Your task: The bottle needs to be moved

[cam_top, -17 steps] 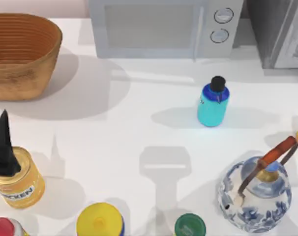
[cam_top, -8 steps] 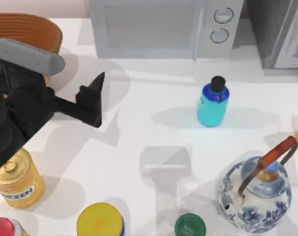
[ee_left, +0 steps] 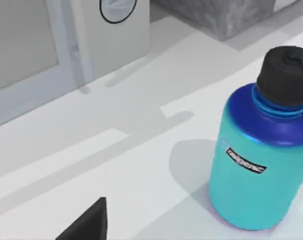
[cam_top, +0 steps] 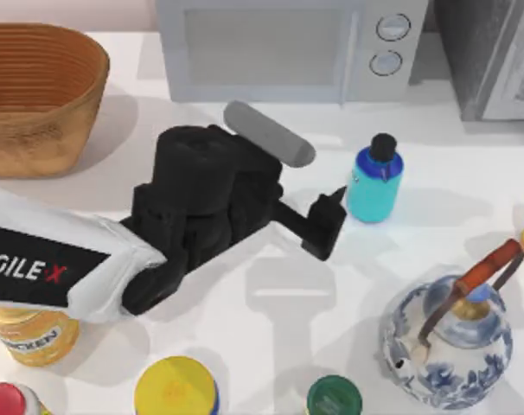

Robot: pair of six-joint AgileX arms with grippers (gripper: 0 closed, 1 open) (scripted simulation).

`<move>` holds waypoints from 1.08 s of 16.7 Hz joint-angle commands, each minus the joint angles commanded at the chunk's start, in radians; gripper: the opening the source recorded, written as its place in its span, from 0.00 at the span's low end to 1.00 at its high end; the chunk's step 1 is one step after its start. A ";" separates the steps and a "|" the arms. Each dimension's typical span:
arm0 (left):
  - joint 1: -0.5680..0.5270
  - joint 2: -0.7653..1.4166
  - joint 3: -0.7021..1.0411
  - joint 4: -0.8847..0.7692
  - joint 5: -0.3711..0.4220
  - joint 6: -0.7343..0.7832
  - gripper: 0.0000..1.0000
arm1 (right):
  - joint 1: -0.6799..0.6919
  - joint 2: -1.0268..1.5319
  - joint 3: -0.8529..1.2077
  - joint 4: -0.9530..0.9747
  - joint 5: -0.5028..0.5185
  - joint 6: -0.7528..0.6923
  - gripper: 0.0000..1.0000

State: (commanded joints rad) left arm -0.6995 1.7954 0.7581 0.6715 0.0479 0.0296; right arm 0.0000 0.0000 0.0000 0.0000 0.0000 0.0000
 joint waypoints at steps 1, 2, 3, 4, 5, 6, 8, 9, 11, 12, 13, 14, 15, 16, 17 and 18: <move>-0.021 0.054 0.022 0.020 0.001 0.001 1.00 | 0.000 0.000 0.000 0.000 0.000 0.000 1.00; -0.038 0.098 0.041 0.037 0.003 0.002 1.00 | 0.000 0.000 0.000 0.000 0.000 0.000 1.00; -0.052 0.130 0.055 0.049 0.004 0.002 1.00 | 0.000 0.000 0.000 0.000 0.000 0.000 1.00; -0.061 0.152 0.064 0.058 0.004 0.003 1.00 | 0.000 0.000 0.000 0.000 0.000 0.000 1.00; -0.065 0.164 0.069 0.062 0.004 0.003 1.00 | 0.000 0.000 0.000 0.000 0.000 0.000 1.00; -0.066 0.165 0.069 0.063 0.004 0.003 1.00 | 0.000 0.000 0.000 0.000 0.000 0.000 1.00; -0.066 0.165 0.069 0.063 0.004 0.003 1.00 | 0.000 0.000 0.000 0.000 0.000 0.000 1.00; -0.066 0.165 0.069 0.063 0.004 0.003 1.00 | 0.000 0.000 0.000 0.000 0.000 0.000 1.00; -0.061 0.164 0.067 0.060 0.004 0.003 1.00 | 0.000 0.000 0.000 0.000 0.000 0.000 1.00; -0.062 0.175 0.080 0.060 0.005 0.003 1.00 | 0.000 0.000 0.000 0.000 0.000 0.000 1.00; -0.064 0.195 0.103 0.057 0.005 0.003 1.00 | 0.000 0.000 0.000 0.000 0.000 0.000 1.00; -0.065 0.222 0.135 0.054 0.004 0.002 1.00 | 0.000 0.000 0.000 0.000 0.000 0.000 1.00; -0.068 0.255 0.173 0.049 0.004 0.002 1.00 | 0.000 0.000 0.000 0.000 0.000 0.000 1.00; -0.070 0.292 0.216 0.042 0.003 0.001 1.00 | 0.000 0.000 0.000 0.000 0.000 0.000 1.00; -0.072 0.331 0.262 0.035 0.002 0.000 1.00 | 0.000 0.000 0.000 0.000 0.000 0.000 1.00; -0.074 0.370 0.309 0.028 0.001 -0.001 1.00 | 0.000 0.000 0.000 0.000 0.000 0.000 1.00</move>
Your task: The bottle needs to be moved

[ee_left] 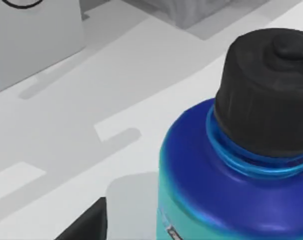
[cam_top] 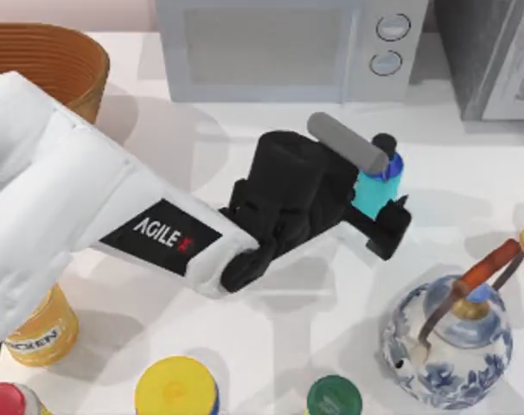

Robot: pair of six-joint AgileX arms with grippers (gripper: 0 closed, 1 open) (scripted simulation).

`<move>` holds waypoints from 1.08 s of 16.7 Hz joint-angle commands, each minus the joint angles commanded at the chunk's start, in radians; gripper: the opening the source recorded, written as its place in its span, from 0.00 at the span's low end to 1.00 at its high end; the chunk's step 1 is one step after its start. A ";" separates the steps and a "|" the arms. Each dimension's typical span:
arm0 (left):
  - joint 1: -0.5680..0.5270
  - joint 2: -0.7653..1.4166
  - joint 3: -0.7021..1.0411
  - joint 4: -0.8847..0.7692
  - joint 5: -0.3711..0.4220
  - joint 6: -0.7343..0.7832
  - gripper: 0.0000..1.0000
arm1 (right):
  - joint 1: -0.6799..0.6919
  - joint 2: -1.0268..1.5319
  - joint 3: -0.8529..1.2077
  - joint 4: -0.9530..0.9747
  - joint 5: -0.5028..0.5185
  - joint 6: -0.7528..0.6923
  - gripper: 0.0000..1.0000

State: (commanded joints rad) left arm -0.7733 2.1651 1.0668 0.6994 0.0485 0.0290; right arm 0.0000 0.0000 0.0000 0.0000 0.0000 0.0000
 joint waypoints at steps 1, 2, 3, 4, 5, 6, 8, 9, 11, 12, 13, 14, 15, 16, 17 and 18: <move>-0.001 0.037 0.046 -0.008 -0.001 -0.001 1.00 | 0.000 0.000 0.000 0.000 0.000 0.000 1.00; -0.003 0.072 0.088 -0.015 -0.002 -0.001 1.00 | 0.000 0.000 0.000 0.000 0.000 0.000 1.00; -0.004 0.102 0.126 -0.022 -0.002 -0.002 1.00 | 0.000 0.000 0.000 0.000 0.000 0.000 1.00; -0.004 0.126 0.155 -0.028 -0.002 -0.002 1.00 | 0.000 0.000 0.000 0.000 0.000 0.000 1.00; -0.005 0.142 0.175 -0.032 -0.002 -0.002 1.00 | 0.000 0.000 0.000 0.000 0.000 0.000 1.00; -0.005 0.151 0.185 -0.034 -0.002 -0.003 1.00 | 0.000 0.000 0.000 0.000 0.000 0.000 1.00; -0.005 0.151 0.185 -0.034 -0.002 -0.003 1.00 | 0.000 0.000 0.000 0.000 0.000 0.000 1.00; -0.005 0.151 0.185 -0.034 -0.002 -0.003 1.00 | 0.000 0.000 0.000 0.000 0.000 0.000 1.00; -0.005 0.151 0.185 -0.034 -0.002 -0.003 0.92 | 0.000 0.000 0.000 0.000 0.000 0.000 1.00; -0.005 0.151 0.185 -0.034 -0.002 -0.003 0.85 | 0.000 0.000 0.000 0.000 0.000 0.000 1.00; -0.005 0.151 0.185 -0.034 -0.002 -0.003 0.77 | 0.000 0.000 0.000 0.000 0.000 0.000 1.00; -0.005 0.151 0.185 -0.034 -0.002 -0.003 0.70 | 0.000 0.000 0.000 0.000 0.000 0.000 1.00; -0.005 0.151 0.185 -0.034 -0.002 -0.003 0.62 | 0.000 0.000 0.000 0.000 0.000 0.000 1.00; -0.005 0.151 0.185 -0.034 -0.002 -0.003 0.55 | 0.000 0.000 0.000 0.000 0.000 0.000 1.00; -0.005 0.151 0.185 -0.034 -0.002 -0.003 0.47 | 0.000 0.000 0.000 0.000 0.000 0.000 1.00; -0.005 0.151 0.185 -0.034 -0.002 -0.003 0.40 | 0.000 0.000 0.000 0.000 0.000 0.000 1.00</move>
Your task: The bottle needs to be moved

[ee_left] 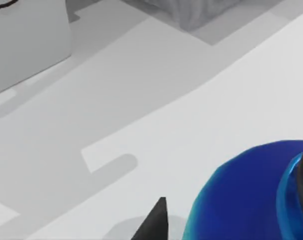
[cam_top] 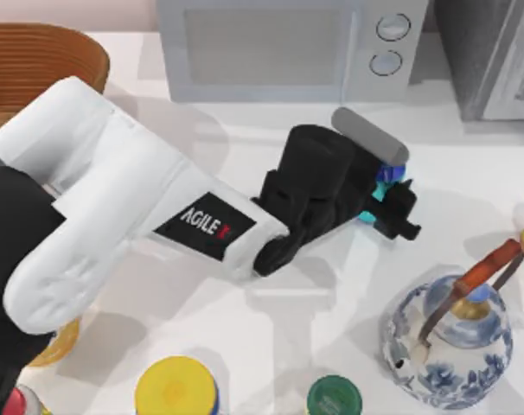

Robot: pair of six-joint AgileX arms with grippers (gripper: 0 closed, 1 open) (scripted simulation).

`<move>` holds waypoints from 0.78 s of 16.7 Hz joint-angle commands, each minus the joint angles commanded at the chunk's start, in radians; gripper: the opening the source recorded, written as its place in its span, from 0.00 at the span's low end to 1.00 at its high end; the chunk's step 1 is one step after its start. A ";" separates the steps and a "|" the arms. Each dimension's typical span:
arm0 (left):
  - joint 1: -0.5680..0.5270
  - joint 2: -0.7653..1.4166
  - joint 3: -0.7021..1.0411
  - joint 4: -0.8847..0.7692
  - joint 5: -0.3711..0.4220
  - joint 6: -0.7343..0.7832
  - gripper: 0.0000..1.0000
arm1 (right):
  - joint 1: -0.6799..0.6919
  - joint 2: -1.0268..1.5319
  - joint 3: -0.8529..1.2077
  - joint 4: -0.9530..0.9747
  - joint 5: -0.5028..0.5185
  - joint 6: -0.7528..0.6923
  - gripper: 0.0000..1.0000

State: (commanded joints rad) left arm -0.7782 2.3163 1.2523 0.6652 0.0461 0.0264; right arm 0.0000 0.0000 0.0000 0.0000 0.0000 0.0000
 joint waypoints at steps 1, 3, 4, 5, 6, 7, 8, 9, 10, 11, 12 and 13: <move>0.000 0.000 0.000 0.000 0.000 0.000 0.32 | 0.000 0.000 0.000 0.000 0.000 0.000 1.00; 0.000 0.000 0.000 0.000 0.000 0.000 0.17 | 0.000 0.000 0.000 0.000 0.000 0.000 1.00; 0.000 0.000 0.000 0.000 0.000 0.000 0.10 | 0.000 0.000 0.000 0.000 0.000 0.000 1.00; 0.000 0.000 0.000 0.000 0.000 0.000 0.02 | 0.000 0.000 0.000 0.000 0.000 0.000 1.00; 0.000 0.000 0.000 0.000 0.000 0.000 0.00 | 0.000 0.000 0.000 0.000 0.000 0.000 1.00; 0.000 0.000 0.000 0.000 0.000 0.000 0.00 | 0.000 0.000 0.000 0.000 0.000 0.000 1.00; 0.000 0.000 0.000 0.000 0.000 0.000 0.00 | 0.000 0.000 0.000 0.000 0.000 0.000 1.00; 0.000 0.000 0.000 0.000 0.000 0.000 0.00 | 0.000 0.000 0.000 0.000 0.000 0.000 1.00; 0.000 0.000 0.000 0.000 0.000 0.000 0.00 | 0.000 0.000 0.000 0.000 0.000 0.000 1.00; 0.000 0.000 0.000 0.000 0.000 0.000 0.00 | 0.000 0.000 0.000 0.000 0.000 0.000 1.00; 0.000 0.000 0.000 0.000 0.000 0.000 0.00 | 0.000 0.000 0.000 0.000 0.000 0.000 1.00; 0.000 0.000 0.000 0.000 0.000 0.000 0.00 | 0.000 0.000 0.000 0.000 0.000 0.000 1.00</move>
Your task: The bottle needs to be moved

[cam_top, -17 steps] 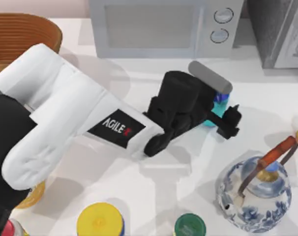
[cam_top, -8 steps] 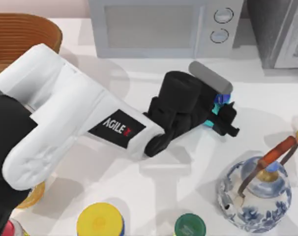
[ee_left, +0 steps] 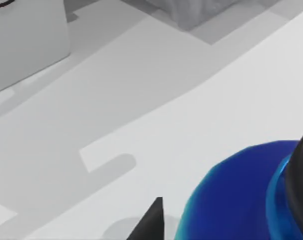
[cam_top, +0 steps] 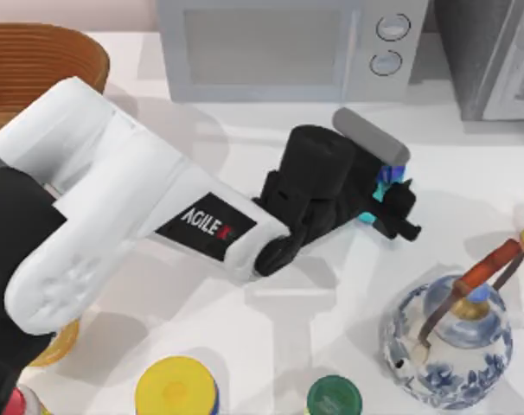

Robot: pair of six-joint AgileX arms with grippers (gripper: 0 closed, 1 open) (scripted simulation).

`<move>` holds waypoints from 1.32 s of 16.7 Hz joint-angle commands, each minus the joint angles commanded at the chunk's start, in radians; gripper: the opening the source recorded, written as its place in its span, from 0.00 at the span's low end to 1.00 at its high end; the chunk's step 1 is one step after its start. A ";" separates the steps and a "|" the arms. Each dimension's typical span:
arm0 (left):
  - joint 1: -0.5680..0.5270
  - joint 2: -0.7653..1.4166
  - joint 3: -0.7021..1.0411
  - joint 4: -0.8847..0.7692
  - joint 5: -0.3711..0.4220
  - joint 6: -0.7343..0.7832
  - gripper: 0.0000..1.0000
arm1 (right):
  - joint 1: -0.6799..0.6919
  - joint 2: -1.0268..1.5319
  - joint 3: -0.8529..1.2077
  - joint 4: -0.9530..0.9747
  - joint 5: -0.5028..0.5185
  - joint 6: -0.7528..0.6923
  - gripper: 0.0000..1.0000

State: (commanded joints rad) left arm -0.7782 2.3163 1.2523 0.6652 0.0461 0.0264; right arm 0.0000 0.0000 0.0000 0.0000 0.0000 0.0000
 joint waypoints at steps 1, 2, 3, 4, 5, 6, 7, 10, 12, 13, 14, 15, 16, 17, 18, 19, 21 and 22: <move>0.003 -0.001 -0.001 0.000 -0.001 0.002 0.00 | 0.000 0.000 0.000 0.000 0.000 0.000 1.00; 0.004 -0.004 -0.003 0.000 -0.002 0.001 0.00 | 0.000 0.000 0.000 0.000 0.000 0.000 1.00; 0.010 -0.015 -0.015 0.002 -0.007 -0.002 0.00 | 0.000 0.000 0.000 0.000 0.000 0.000 1.00; 0.022 -0.038 -0.037 0.004 -0.018 -0.008 0.00 | 0.000 0.000 0.000 0.000 0.000 0.000 1.00; 0.039 -0.069 -0.070 0.008 -0.034 -0.017 0.00 | 0.000 0.000 0.000 0.000 0.000 0.000 1.00; 0.059 -0.107 -0.112 0.013 -0.053 -0.028 0.00 | 0.000 0.000 0.000 0.000 0.000 0.000 1.00; 0.083 -0.151 -0.163 0.018 -0.076 -0.040 0.00 | 0.000 0.000 0.000 0.000 0.000 0.000 1.00; 0.172 -0.312 -0.358 0.037 -0.160 -0.085 0.00 | 0.000 0.000 0.000 0.000 0.000 0.000 1.00; 0.236 -0.428 -0.504 0.050 -0.222 -0.117 0.00 | 0.000 0.000 0.000 0.000 0.000 0.000 1.00; 0.267 -0.486 -0.574 0.057 -0.251 -0.132 0.00 | 0.000 0.000 0.000 0.000 0.000 0.000 1.00; 0.297 -0.540 -0.638 0.063 -0.280 -0.147 0.00 | 0.000 0.000 0.000 0.000 0.000 0.000 1.00; 0.324 -0.590 -0.694 0.069 -0.306 -0.160 0.00 | 0.000 0.000 0.000 0.000 0.000 0.000 1.00; 0.347 -0.633 -0.738 0.074 -0.328 -0.171 0.00 | 0.000 0.000 0.000 0.000 0.000 0.000 1.00; 0.366 -0.667 -0.772 0.078 -0.346 -0.180 0.00 | 0.000 0.000 0.000 0.000 0.000 0.000 1.00; 0.380 -0.690 -0.796 0.082 -0.360 -0.187 0.00 | 0.000 0.000 0.000 0.000 0.000 0.000 1.00; 0.387 -0.702 -0.808 0.083 -0.367 -0.190 0.00 | 0.000 0.000 0.000 0.000 0.000 0.000 1.00; 0.389 -0.705 -0.810 0.084 -0.369 -0.191 0.00 | 0.000 0.000 0.000 0.000 0.000 0.000 1.00; 0.389 -0.705 -0.810 0.084 -0.369 -0.191 0.00 | 0.000 0.000 0.000 0.000 0.000 0.000 1.00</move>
State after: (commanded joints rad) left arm -0.3891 1.6115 0.4418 0.7490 -0.3227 -0.1647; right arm 0.0000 0.0000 0.0000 0.0000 0.0000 0.0000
